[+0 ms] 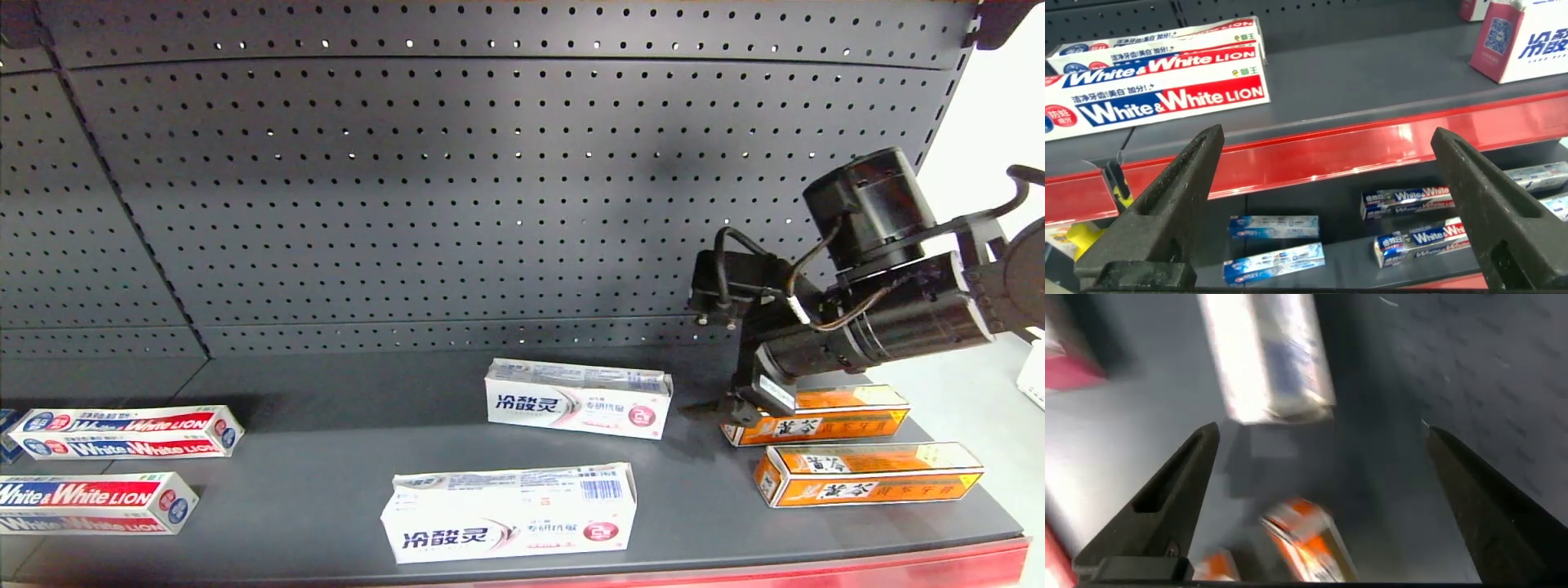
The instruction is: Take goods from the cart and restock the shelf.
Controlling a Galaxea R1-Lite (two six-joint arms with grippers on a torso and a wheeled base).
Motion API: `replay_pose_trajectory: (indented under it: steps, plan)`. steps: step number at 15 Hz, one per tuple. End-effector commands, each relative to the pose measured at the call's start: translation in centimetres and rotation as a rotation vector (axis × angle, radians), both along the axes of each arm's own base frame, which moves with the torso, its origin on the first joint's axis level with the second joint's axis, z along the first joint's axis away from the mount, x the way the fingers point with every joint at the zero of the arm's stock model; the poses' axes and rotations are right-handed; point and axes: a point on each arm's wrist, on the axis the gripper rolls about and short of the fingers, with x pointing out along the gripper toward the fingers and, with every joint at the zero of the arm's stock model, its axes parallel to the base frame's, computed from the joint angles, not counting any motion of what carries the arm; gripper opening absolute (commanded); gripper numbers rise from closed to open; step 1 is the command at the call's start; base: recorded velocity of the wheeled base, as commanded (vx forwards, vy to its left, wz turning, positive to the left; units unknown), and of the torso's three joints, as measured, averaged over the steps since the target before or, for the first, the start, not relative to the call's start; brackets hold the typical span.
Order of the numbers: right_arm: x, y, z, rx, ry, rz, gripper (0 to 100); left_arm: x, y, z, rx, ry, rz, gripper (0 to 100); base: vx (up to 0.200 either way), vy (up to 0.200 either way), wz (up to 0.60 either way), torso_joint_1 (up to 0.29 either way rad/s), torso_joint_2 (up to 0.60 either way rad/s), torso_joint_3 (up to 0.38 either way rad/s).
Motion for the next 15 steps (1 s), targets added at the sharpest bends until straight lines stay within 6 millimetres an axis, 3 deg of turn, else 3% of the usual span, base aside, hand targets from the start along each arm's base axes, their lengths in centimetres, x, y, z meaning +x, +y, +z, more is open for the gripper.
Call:
replay_pose_trajectory:
  steps: [1,6,11,15]
  plan:
    - [-0.2,-2.3,-1.0,-0.025,-0.038,-0.112,100,0.0,0.0,0.0,0.0,0.0,0.0,100,0.0,0.0,0.0,0.0,0.0,0.0]
    - [1.2,-2.4,-2.6,-0.024,-0.02,-0.195,100,0.0,0.0,0.0,0.0,0.0,0.0,100,0.0,0.0,0.0,0.0,0.0,0.0]
    - [3.3,-0.2,-4.0,0.0,-0.028,-0.189,100,0.0,0.0,0.0,0.0,0.0,0.0,100,0.0,0.0,0.0,0.0,0.0,0.0]
    - [5.1,1.6,-3.9,0.013,-0.048,-0.166,100,0.0,0.0,0.0,0.0,0.0,0.0,100,0.0,0.0,0.0,0.0,0.0,0.0]
